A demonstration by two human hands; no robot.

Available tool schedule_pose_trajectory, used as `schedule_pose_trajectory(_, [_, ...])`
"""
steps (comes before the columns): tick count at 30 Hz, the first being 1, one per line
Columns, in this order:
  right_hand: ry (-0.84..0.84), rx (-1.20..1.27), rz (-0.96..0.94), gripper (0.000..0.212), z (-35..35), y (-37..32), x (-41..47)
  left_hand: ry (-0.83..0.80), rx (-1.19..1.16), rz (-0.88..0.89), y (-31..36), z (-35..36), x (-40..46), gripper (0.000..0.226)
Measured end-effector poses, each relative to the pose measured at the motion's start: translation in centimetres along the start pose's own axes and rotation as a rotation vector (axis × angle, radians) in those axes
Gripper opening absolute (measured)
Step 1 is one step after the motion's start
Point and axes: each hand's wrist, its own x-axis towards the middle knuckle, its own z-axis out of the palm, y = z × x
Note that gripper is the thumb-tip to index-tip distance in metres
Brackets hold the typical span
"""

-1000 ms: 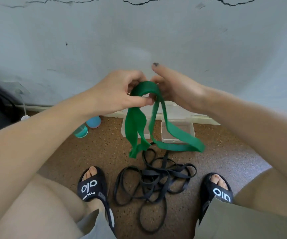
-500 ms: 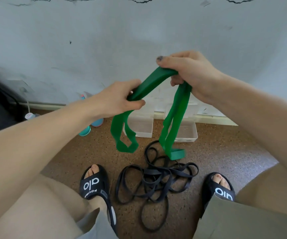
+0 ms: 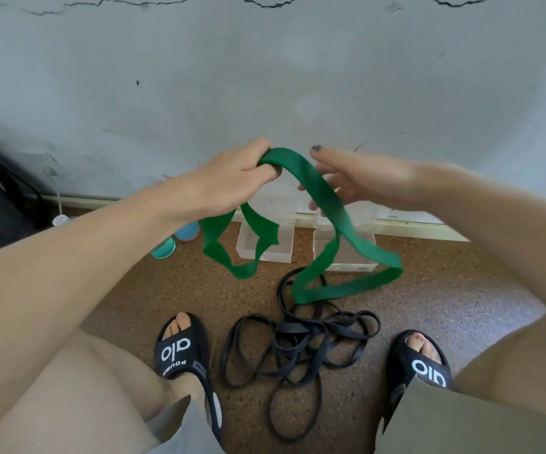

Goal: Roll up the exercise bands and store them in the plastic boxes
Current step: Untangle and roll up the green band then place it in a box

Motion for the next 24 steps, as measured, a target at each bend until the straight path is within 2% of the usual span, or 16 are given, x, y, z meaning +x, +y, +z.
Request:
schedule_pose_trajectory(3, [0.135, 0.16, -0.12, 0.079, 3.0, -0.7, 1.8, -0.002, 0.009, 0.057, 0.9, 0.5, 0.4, 0.008])
schedule_pose_trajectory(6, [0.289, 0.102, -0.182, 0.063, 3.9, -1.6, 1.5, 0.014, 0.072, 0.012, 0.5, 0.3, 0.8, 0.006])
schedule_pose_trajectory(8, [0.358, 0.053, -0.23, 0.06, 3.6, -1.8, 1.2, -0.03, 0.1, -0.018, 0.0, 0.1, 0.8, 0.008])
schedule_pose_trajectory(11, [0.279, -0.059, -0.179, 0.057, 3.9, -2.2, 1.1, -0.067, 0.103, -0.021, -0.4, 0.5, 0.5, 0.008])
schedule_pose_trajectory(13, [0.269, -0.045, -0.143, 0.052, 4.1, -2.2, 1.3, -0.084, 0.111, -0.02, -0.7, 0.8, 0.5, 0.009])
schedule_pose_trajectory(18, [0.282, 0.072, -0.15, 0.043, 2.9, -2.5, 1.4, -0.136, 0.145, 0.056, -1.7, 0.9, 0.2, 0.019])
schedule_pose_trajectory(24, [0.331, 0.317, -0.178, 0.025, 0.0, -2.5, 1.1, -0.13, 0.138, 0.031, -3.5, 1.0, -0.1, 0.003])
